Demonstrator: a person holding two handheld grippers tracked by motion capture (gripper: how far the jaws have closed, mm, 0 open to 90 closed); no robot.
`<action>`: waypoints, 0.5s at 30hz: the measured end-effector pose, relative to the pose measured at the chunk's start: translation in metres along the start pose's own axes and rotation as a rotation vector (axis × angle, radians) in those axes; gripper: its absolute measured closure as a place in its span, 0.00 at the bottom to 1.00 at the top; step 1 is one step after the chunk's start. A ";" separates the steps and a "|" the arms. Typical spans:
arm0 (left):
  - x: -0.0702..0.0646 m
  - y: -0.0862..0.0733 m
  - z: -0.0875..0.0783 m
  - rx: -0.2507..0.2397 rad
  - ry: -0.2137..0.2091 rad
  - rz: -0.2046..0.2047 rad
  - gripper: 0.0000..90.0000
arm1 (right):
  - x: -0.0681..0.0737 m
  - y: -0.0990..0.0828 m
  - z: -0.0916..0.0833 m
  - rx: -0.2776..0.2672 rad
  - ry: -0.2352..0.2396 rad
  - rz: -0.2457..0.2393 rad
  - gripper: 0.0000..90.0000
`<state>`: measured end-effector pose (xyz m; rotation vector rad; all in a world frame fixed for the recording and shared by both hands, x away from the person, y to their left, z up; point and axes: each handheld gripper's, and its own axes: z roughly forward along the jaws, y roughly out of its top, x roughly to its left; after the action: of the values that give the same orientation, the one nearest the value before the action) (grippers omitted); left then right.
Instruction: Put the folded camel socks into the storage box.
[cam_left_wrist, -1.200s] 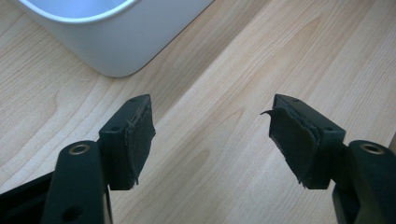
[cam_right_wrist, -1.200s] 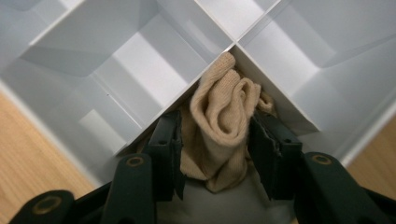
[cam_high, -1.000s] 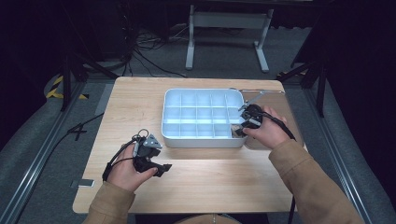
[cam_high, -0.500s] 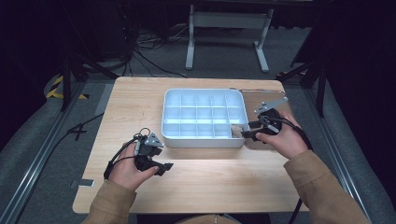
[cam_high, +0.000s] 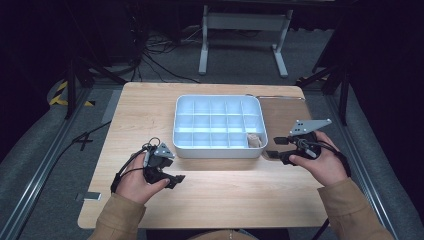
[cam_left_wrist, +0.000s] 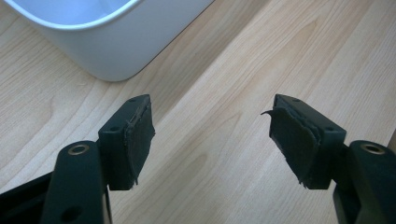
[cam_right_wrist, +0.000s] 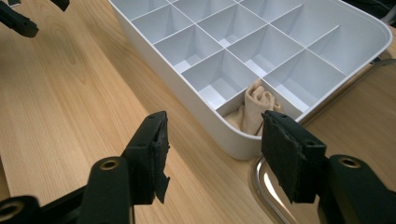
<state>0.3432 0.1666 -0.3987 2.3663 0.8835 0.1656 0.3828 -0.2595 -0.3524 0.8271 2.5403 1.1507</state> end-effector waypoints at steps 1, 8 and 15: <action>0.000 0.000 0.000 0.000 0.000 0.000 0.34 | 0.002 -0.003 -0.001 -0.003 -0.005 -0.001 0.44; 0.001 -0.001 0.000 0.003 0.004 -0.013 0.34 | 0.008 -0.023 -0.002 -0.020 -0.030 0.010 0.42; 0.006 -0.003 0.000 0.006 0.008 -0.020 0.34 | 0.005 -0.045 0.008 -0.013 -0.003 0.035 0.42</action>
<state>0.3456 0.1721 -0.4011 2.3634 0.9122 0.1646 0.3645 -0.2756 -0.3917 0.8728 2.5222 1.1742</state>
